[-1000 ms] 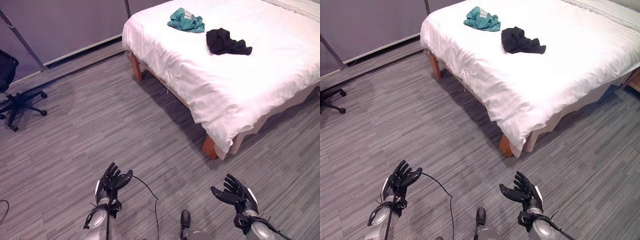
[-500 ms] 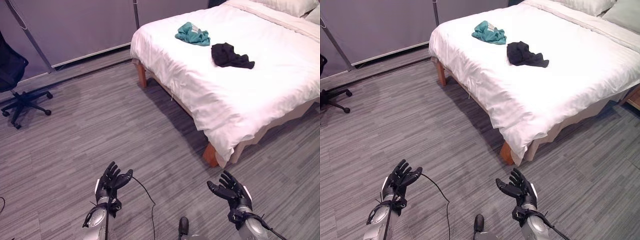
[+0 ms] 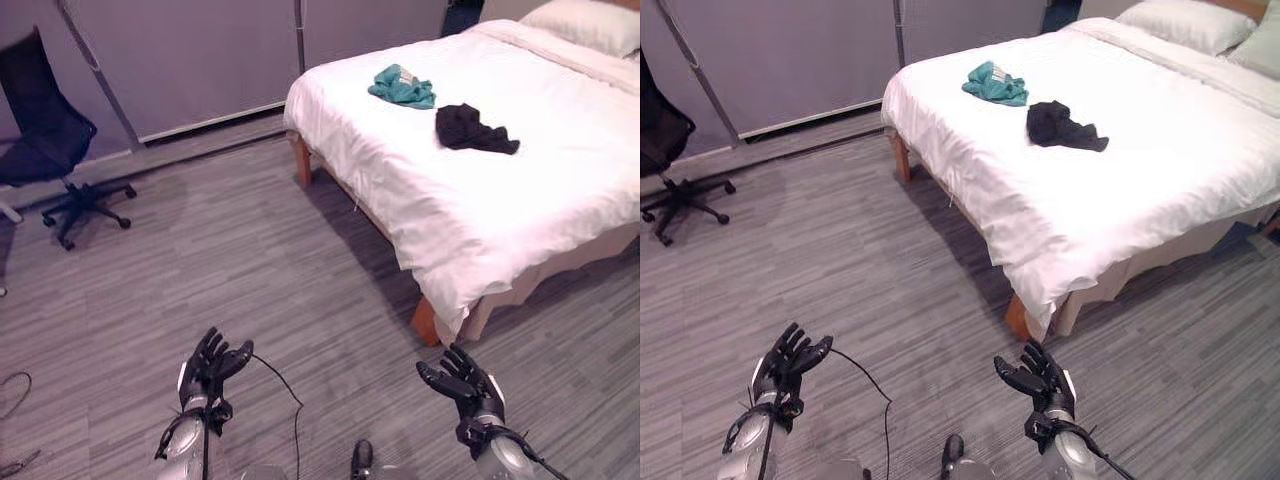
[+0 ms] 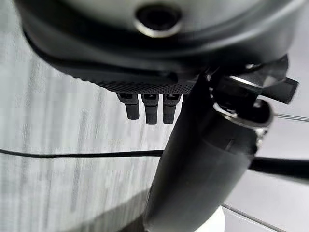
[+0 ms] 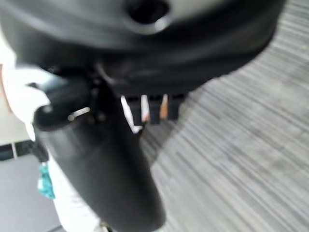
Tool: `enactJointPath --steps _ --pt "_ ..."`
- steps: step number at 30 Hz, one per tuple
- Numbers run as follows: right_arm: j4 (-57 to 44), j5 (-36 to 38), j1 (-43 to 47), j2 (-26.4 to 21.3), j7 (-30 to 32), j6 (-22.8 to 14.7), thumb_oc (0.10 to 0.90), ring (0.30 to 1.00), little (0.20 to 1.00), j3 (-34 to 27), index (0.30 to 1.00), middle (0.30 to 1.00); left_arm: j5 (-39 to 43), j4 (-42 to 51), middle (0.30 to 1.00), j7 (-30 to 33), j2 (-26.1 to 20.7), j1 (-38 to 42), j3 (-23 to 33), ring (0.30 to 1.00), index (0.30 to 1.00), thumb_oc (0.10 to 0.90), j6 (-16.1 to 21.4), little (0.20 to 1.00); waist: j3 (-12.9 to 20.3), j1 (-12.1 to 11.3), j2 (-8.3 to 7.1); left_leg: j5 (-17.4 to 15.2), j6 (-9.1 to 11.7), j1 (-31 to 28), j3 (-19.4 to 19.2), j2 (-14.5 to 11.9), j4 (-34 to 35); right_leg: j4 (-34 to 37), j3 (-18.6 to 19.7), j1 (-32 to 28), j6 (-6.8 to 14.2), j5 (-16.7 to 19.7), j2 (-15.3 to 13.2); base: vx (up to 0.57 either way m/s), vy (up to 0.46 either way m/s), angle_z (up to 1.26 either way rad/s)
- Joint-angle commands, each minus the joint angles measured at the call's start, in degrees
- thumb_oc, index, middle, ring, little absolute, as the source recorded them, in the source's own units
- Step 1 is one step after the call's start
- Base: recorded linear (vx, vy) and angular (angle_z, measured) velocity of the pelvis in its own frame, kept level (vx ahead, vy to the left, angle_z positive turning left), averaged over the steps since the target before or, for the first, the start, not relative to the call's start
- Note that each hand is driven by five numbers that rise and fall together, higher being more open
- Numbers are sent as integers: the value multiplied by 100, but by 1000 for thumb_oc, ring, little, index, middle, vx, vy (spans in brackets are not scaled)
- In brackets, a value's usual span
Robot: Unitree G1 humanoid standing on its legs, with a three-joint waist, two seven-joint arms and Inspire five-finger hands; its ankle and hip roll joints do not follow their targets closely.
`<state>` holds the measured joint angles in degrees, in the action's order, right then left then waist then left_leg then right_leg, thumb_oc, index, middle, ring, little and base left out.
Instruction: Pick up bed clothes into laundry basket.
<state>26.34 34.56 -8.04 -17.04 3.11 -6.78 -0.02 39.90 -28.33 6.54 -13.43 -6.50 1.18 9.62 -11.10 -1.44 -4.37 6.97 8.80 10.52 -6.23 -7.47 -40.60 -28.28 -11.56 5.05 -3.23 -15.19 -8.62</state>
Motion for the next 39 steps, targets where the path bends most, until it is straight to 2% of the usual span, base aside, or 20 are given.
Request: enactJointPath --steps 1,3,8,16,19,22,24,25,26,27,30,31,32,33,34,35,36,37,38,39 --pt "-458 104 82 -279 -2 -473 800 900 900 -211 900 900 78 347 900 -55 -157 531 285 900 900 800 524 900 -51 122 178 625 -59 374 -172 -286 781 2238 -79 -1251 417 1085 168 289 58 42" --pt "-423 95 43 -276 -15 -454 800 900 900 -204 900 900 154 292 900 -92 -113 474 289 900 900 800 503 900 -47 80 227 736 -36 378 -285 -468 1306 2193 -58 -1372 466 984 185 269 71 -3" --pt "-266 81 -184 -245 -7 -467 800 900 900 -219 900 900 363 -1 900 -63 180 499 160 900 900 800 532 900 72 140 525 1400 222 -161 -1000 -1101 4180 1993 -49 -1739 784 546 158 332 174 -37" --pt "-127 70 -269 -200 -29 -330 800 900 900 -163 900 900 362 108 900 -119 90 457 62 900 900 800 484 900 491 61 534 1606 257 -65 -1567 -1223 4378 2162 0 -2430 1097 438 -178 426 192 -18" --pt "-92 142 -235 -56 15 -339 800 900 900 -97 900 900 280 104 900 -85 -30 491 -6 900 900 800 494 900 569 -19 379 1310 44 190 -1459 -944 3960 2052 98 -2412 1241 942 -535 344 240 -33" --pt "-14 157 -115 87 21 -318 800 900 900 0 900 900 152 165 900 -84 -172 535 -65 900 900 800 463 900 631 -69 150 645 -465 268 -1593 -360 3560 1145 284 -2042 1332 2409 -1041 391 368 -3" --pt "-52 115 53 91 4 -318 800 900 900 130 900 900 125 245 900 -114 -222 554 -52 900 900 800 433 900 586 -84 228 345 -777 -23 -1683 36 3679 131 429 -1538 1250 3131 -1163 428 509 33" --pt "-104 62 92 84 14 -326 800 900 900 161 900 900 123 304 900 -131 -224 557 -55 900 900 800 428 900 529 -47 302 208 -919 -197 -1627 209 3767 -273 428 -1308 1231 3279 -1189 582 685 48" --pt "-195 -21 143 104 5 -347 800 900 900 197 900 900 -37 277 900 -158 -266 601 -62 900 900 800 368 900 393 101 327 -127 -1112 -634 -1508 613 3981 -1082 404 -828 1360 3323 -1314 566 647 38" --pt "-236 -82 168 102 -26 -337 800 900 900 222 900 900 -115 214 900 -142 -307 664 -49 900 900 800 338 900 326 198 451 -142 -1202 -893 -1561 619 4146 -1230 373 -455 1240 3127 -1160 439 482 45" --pt "-313 -181 91 71 -104 -300 800 900 900 247 900 900 -231 194 900 -130 -345 760 -77 900 900 800 341 900 219 414 544 -283 -1230 -1392 -1409 765 4390 -1312 318 143 1152 2596 -881 434 238 28" --pt "-340 -304 19 -3 -155 -295 800 900 900 223 900 900 -190 278 900 -206 -326 816 -101 900 900 800 347 900 110 613 594 -470 -1199 -1749 -1176 875 4448 -858 217 578 1078 2306 -684 476 156 8" --pt "-342 -305 18 -4 -155 -295 800 900 900 223 900 900 -190 279 900 -206 -324 816 -101 900 900 800 347 900 97 626 595 -470 -1199 -1765 -1165 875 4451 -857 205 556 1079 2301 -688 675 92 38" --pt "-255 -328 -72 -40 -123 -291 800 900 900 121 900 900 -159 243 900 -259 -277 855 -165 900 900 800 368 900 76 885 558 -702 -1128 -2098 -962 996 4521 63 419 877 1118 2339 -320 350 10 78" --pt "-255 -327 -71 -40 -123 -292 800 900 900 121 900 900 -159 241 900 -261 -277 855 -164 900 900 800 369 900 77 886 575 -696 -1125 -2094 -962 976 4523 112 404 857 1112 2370 -299 521 2 97" --pt "-249 -309 -103 -35 -117 -282 800 900 900 64 900 900 -166 213 900 -254 -248 886 -192 900 900 800 377 900 80 999 537 -801 -1071 -2263 -882 1039 4560 670 496 869 1162 2424 -161 559 -15 115" --pt "-196 -252 -187 -6 -143 -292 800 900 900 -38 900 900 -240 121 900 -260 -199 992 -216 900 900 800 412 900 156 1189 417 -1037 -941 -2551 -777 1186 4560 1895 400 1037 1329 2652 18 760 -9 107" --pt "-209 -285 -216 -25 -182 -308 800 900 900 -69 900 900 -353 105 900 -266 -209 1069 -225 900 900 800 425 900 210 1225 382 -1116 -851 -2725 -762 1242 4560 2388 -121 1115 1410 2786 51 606 -2 94" --pt "-210 -287 -219 -25 -183 -308 800 900 900 -73 900 900 -356 101 900 -265 -206 1071 -229 900 900 800 426 900 204 1263 419 -1131 -840 -2738 -723 1195 4560 2471 -186 1044 1410 2811 80 513 14 81" --pt "-171 -363 -220 -91 -180 -319 800 900 900 -120 900 900 -490 146 900 -325 -215 1097 -241 900 900 800 405 900 285 1208 438 -1184 -707 -2966 -724 1194 4560 2842 -1108 948 1502 2845 73 323 3 46"
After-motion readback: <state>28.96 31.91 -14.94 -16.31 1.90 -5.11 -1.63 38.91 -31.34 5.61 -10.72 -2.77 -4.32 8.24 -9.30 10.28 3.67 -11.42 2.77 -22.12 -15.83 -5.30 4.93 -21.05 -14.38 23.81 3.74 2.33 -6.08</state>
